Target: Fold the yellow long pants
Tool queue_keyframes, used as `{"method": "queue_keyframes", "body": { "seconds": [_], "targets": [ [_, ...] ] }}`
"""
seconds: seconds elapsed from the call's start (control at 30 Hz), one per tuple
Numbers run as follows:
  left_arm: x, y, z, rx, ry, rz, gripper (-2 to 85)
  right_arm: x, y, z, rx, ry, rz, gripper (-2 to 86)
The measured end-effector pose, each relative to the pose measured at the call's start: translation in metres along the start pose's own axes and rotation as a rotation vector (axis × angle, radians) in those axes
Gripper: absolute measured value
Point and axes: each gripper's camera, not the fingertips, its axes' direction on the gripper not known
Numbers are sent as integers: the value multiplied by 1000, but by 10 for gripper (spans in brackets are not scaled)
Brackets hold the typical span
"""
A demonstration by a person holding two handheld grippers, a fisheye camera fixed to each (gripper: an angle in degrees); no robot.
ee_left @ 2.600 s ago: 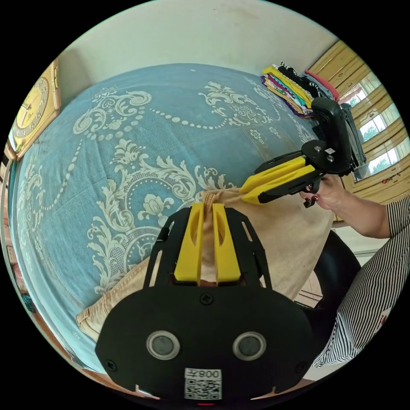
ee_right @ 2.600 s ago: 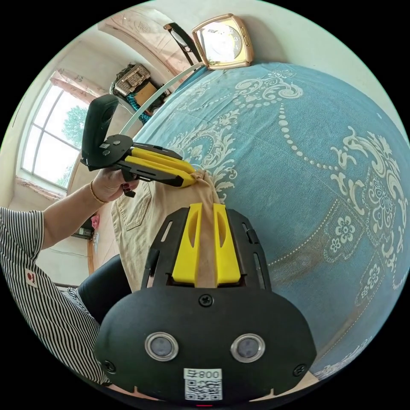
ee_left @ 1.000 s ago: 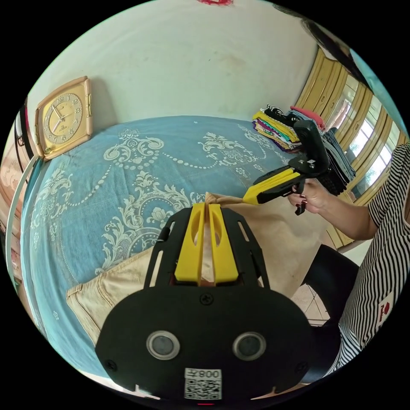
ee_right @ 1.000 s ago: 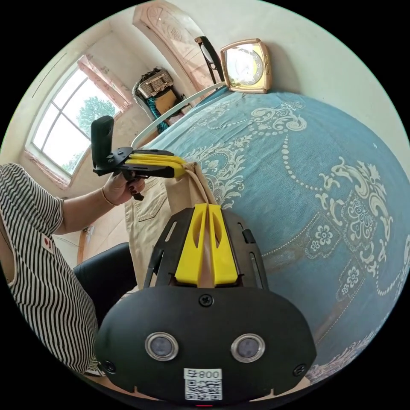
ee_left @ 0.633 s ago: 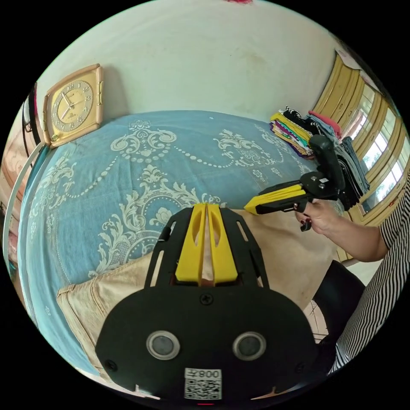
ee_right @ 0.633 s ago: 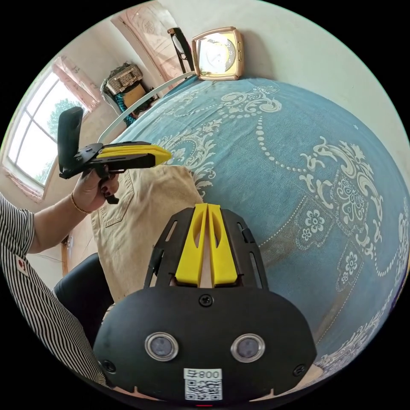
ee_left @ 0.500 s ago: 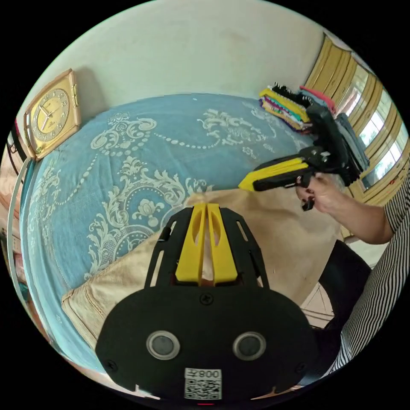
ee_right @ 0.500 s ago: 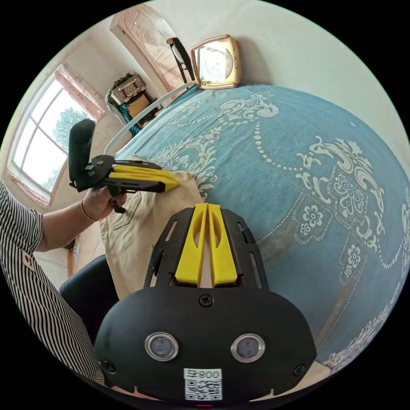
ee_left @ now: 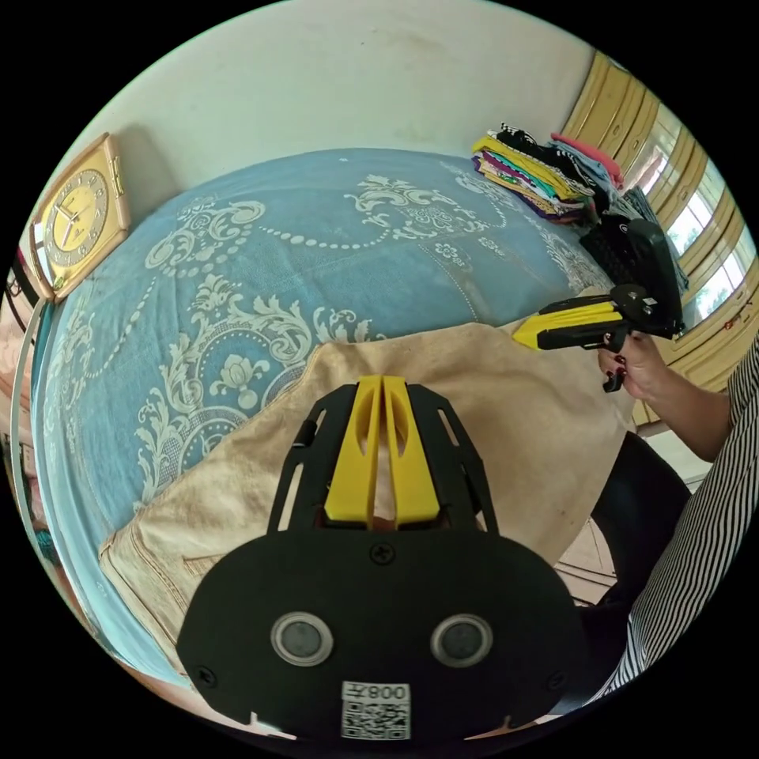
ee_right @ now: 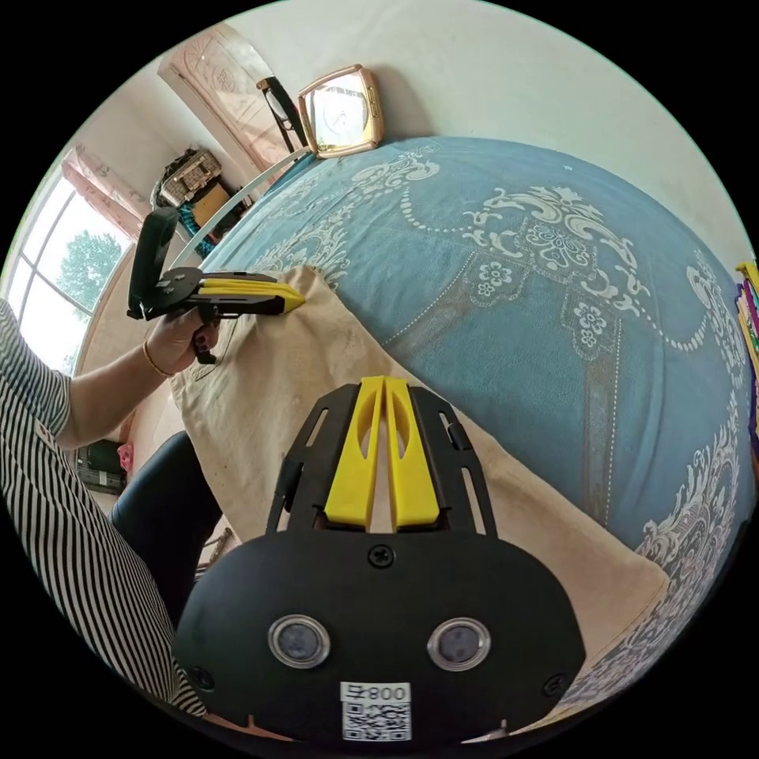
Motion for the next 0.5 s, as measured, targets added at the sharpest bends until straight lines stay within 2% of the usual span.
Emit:
{"method": "queue_keyframes", "body": {
  "seconds": [0.2, 0.33, 0.5],
  "targets": [
    [9, 6, -12, 38, 46, -2, 2, 9, 21, -46, 27, 84, 63, 11],
    [22, 3, -8, 39, 83, 25, 2, 24, 43, -70, -38, 186, 82, 38],
    [28, 8, 3, 13, 94, 10, 2, 22, 46, -66, -149, 224, 6, 52]
  ]
}}
